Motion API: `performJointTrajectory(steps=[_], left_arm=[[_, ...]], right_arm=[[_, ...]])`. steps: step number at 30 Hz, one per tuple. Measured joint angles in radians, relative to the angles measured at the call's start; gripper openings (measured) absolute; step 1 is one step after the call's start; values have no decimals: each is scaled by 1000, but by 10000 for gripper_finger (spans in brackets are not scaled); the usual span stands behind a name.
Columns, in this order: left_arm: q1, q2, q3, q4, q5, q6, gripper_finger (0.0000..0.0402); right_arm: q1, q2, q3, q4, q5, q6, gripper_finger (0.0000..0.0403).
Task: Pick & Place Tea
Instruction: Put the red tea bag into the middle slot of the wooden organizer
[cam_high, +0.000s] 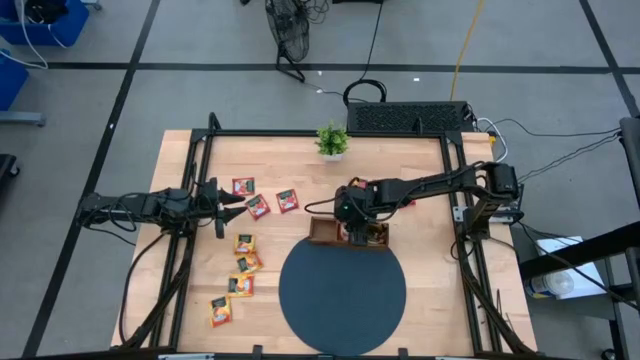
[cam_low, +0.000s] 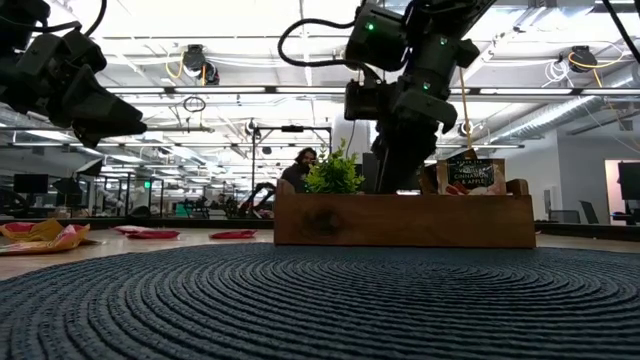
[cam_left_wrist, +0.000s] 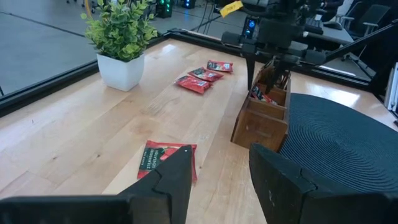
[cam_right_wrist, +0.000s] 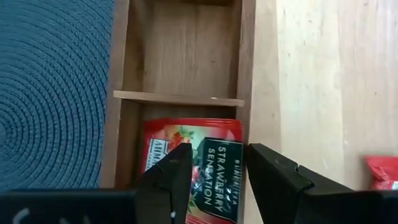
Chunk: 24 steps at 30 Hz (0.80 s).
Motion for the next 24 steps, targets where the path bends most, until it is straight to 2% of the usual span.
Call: performJointTrajectory(steps=[8,24], left_arm=[[0,0,0,0,0,0,161],[0,0,0,0,0,0,161]], right_arm=[[19,0,0,6,-52,15,135],[16,-7,1,5,-53,32,132]])
